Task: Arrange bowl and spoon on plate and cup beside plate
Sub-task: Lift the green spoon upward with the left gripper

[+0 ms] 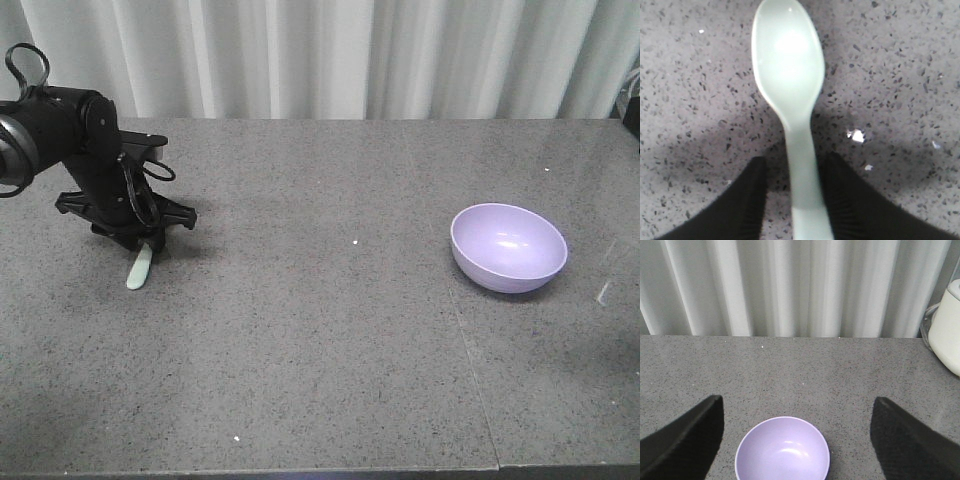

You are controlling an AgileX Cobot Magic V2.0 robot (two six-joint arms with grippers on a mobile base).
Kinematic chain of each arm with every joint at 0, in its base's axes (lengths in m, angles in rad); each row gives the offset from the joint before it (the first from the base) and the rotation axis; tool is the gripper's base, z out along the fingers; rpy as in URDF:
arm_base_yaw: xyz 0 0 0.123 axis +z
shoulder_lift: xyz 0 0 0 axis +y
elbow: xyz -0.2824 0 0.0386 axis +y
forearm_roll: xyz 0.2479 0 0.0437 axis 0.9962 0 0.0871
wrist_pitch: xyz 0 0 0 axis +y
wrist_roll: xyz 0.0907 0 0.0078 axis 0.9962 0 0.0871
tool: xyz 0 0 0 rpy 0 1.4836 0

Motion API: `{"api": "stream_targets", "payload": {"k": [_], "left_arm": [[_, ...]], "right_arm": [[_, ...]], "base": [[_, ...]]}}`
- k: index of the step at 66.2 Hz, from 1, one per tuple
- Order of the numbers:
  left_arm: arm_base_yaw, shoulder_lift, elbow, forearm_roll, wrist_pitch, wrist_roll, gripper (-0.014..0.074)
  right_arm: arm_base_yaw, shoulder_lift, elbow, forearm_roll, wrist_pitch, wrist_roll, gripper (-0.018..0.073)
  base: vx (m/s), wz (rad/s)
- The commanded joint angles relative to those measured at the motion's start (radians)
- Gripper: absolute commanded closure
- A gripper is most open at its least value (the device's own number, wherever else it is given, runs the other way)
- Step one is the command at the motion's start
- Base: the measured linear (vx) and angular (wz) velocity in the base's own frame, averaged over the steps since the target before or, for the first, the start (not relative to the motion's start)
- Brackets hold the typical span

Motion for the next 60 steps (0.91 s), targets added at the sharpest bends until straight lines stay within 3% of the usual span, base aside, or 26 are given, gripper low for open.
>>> {"api": "stream_targets", "payload": {"k": [1, 8, 30, 60], "left_arm": [[-0.011, -0.016, -0.007, -0.033, 0.019, -0.015, 0.0479], [-0.02, -0.02, -0.012, -0.034, 0.013, -0.005, 0.0607], [-0.035, -0.081, -0.072, -0.034, 0.012, 0.019, 0.0604], [-0.058, -0.414, -0.127, -0.037, -0.091, 0.046, 0.0603]], "right_arm": [[-0.005, -0.003, -0.032, 0.0, -0.062, -0.006, -0.0013], [-0.005, -0.003, -0.032, 0.0, -0.059, -0.006, -0.0013], [-0.005, -0.003, -0.032, 0.0, -0.062, -0.006, -0.0013], [-0.005, -0.003, -0.032, 0.014, -0.127, -0.005, -0.0013]], "base": [[0.0, 0.0], [0.0, 0.0], [0.0, 0.0], [0.0, 0.0]]}}
